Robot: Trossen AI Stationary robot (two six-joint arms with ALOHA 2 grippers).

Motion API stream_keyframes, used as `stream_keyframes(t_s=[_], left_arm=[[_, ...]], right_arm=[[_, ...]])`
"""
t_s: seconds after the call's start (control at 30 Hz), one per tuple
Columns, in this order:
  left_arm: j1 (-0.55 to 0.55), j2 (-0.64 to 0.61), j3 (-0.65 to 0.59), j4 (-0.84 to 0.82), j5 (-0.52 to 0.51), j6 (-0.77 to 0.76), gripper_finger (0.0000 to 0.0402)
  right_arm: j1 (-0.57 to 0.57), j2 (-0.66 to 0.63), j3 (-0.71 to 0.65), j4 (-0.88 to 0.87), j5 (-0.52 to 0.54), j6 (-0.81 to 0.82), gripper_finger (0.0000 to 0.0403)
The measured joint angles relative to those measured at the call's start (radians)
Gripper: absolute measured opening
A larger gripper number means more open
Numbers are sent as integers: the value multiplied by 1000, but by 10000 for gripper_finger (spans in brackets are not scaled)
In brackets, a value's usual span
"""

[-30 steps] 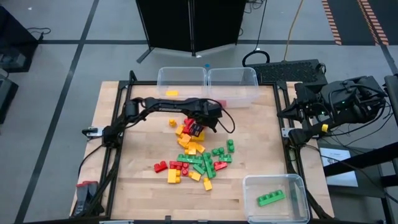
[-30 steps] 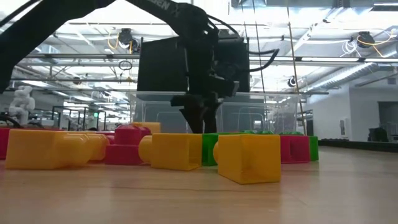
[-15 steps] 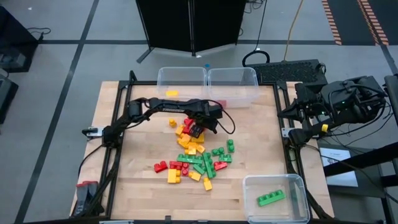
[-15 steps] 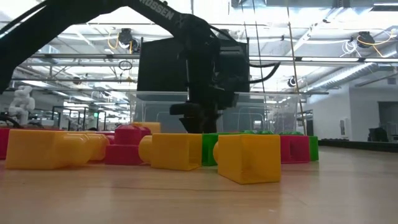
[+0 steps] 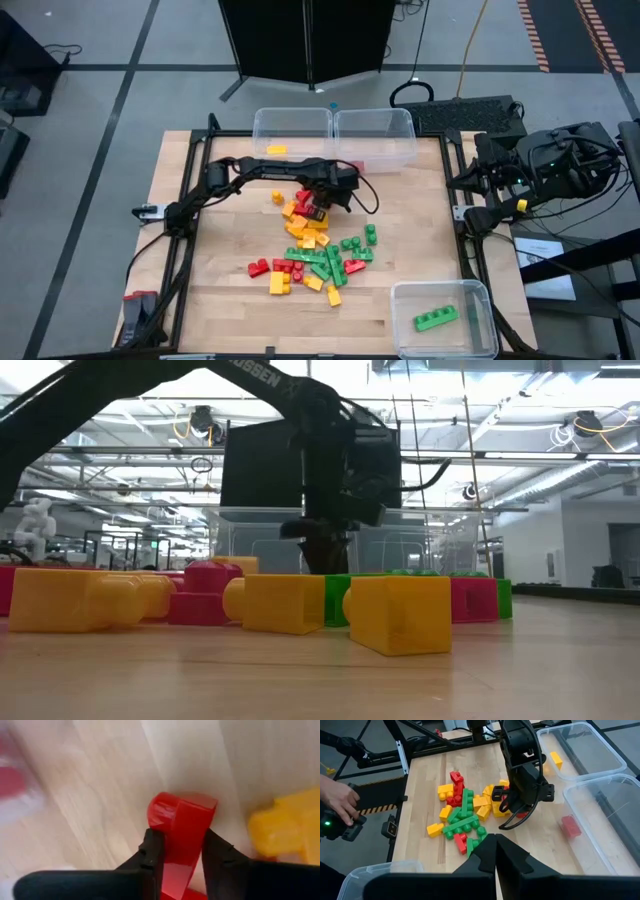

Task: Sort blocks
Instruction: Put the red game piece into the top right transparent bin

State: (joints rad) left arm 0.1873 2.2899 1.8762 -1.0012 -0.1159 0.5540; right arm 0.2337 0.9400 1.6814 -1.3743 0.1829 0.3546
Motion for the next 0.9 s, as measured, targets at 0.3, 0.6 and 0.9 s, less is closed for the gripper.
stream_keyframes(t_s=[0.3, 0.6, 0.9], left_arm=[[-19, 3, 191, -166, 1, -51, 38], [-67, 3, 477, -253, -2, -69, 36], [-34, -129, 480, -32, -135, -178, 37]], right_arm=[[0, 0, 0, 2, 0, 0, 2], [0, 0, 0, 3, 0, 0, 2], [0, 0, 0, 14, 0, 0, 2]])
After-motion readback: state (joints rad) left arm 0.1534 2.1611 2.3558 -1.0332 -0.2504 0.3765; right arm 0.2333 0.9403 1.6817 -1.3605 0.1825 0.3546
